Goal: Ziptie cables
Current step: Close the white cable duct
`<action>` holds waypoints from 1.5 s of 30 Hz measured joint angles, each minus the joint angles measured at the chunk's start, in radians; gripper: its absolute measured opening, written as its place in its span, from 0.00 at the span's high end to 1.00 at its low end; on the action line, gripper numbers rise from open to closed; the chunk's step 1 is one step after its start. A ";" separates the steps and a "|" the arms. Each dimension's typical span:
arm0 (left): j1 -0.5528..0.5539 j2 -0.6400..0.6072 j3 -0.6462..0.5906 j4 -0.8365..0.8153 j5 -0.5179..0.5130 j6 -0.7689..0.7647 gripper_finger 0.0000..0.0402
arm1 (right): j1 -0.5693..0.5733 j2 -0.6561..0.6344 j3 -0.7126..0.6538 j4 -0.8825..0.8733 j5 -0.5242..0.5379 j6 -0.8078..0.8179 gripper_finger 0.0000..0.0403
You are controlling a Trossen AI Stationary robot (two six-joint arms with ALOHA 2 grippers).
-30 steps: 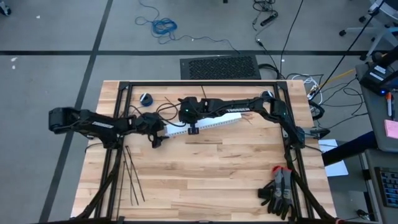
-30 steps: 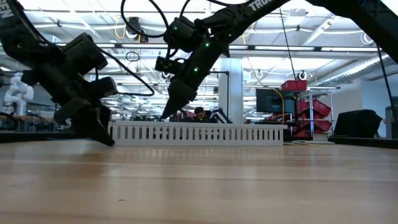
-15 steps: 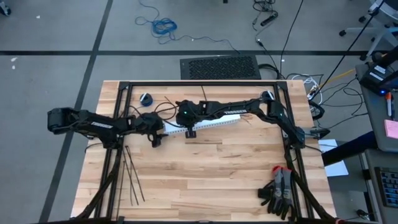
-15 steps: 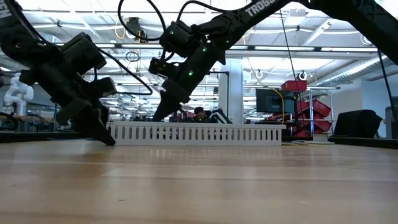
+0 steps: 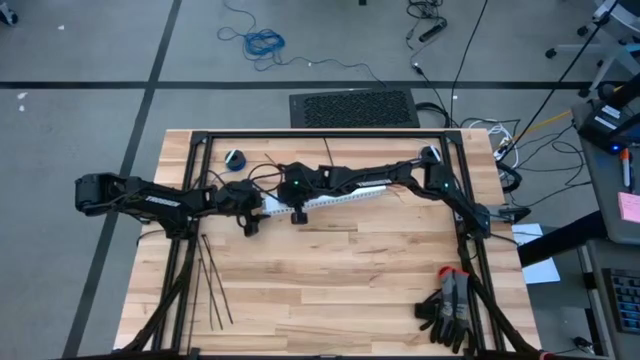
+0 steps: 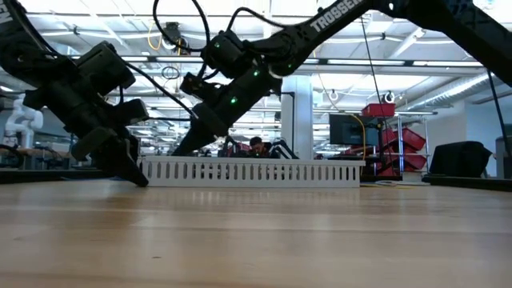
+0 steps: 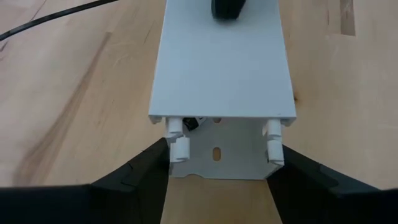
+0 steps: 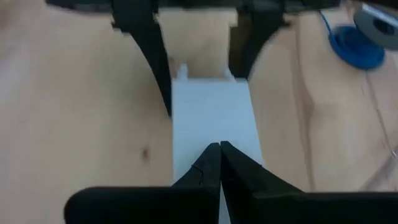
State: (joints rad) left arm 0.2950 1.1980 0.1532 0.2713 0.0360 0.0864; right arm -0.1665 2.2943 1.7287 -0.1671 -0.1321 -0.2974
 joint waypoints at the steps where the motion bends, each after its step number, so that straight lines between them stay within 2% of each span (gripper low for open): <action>1: 0.000 0.000 0.000 0.001 -0.001 0.000 0.43 | 0.000 0.011 0.000 0.027 -0.005 0.000 1.00; 7: 0.001 0.000 0.000 0.001 -0.005 -0.002 0.43 | 0.020 -0.027 -0.004 0.003 0.093 -0.052 1.00; 11: 0.001 0.000 0.001 -0.001 -0.005 -0.002 0.43 | 0.021 -0.091 -0.001 -0.048 0.100 -0.062 1.00; 16: 0.001 0.000 0.001 -0.004 -0.005 -0.002 0.43 | 0.011 -0.081 -0.003 -0.141 0.101 -0.057 1.00; 19: 0.001 0.000 0.001 -0.005 -0.004 -0.002 0.43 | 0.009 -0.045 -0.002 -0.120 0.076 -0.043 1.00; 23: 0.000 0.000 0.000 -0.008 -0.004 -0.002 0.43 | 0.005 0.010 0.002 0.008 -0.010 -0.037 1.00; 31: 0.000 0.000 0.000 -0.005 0.002 -0.002 0.43 | -0.007 0.028 0.000 0.100 -0.073 -0.007 1.00; 34: 0.000 0.000 0.000 0.000 0.004 -0.004 0.43 | -0.007 0.028 -0.002 0.115 -0.053 -0.015 1.00; 39: 0.000 0.000 0.001 -0.001 0.006 -0.007 0.43 | 0.021 -0.063 -0.004 -0.006 0.090 -0.101 1.00; 45: 0.000 0.000 0.001 -0.007 0.008 -0.018 0.43 | -0.006 -0.164 0.000 -0.311 0.127 -0.094 1.00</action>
State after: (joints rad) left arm 0.2951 1.1980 0.1543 0.2648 0.0437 0.0682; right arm -0.1722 2.1304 1.7282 -0.4777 -0.0051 -0.3913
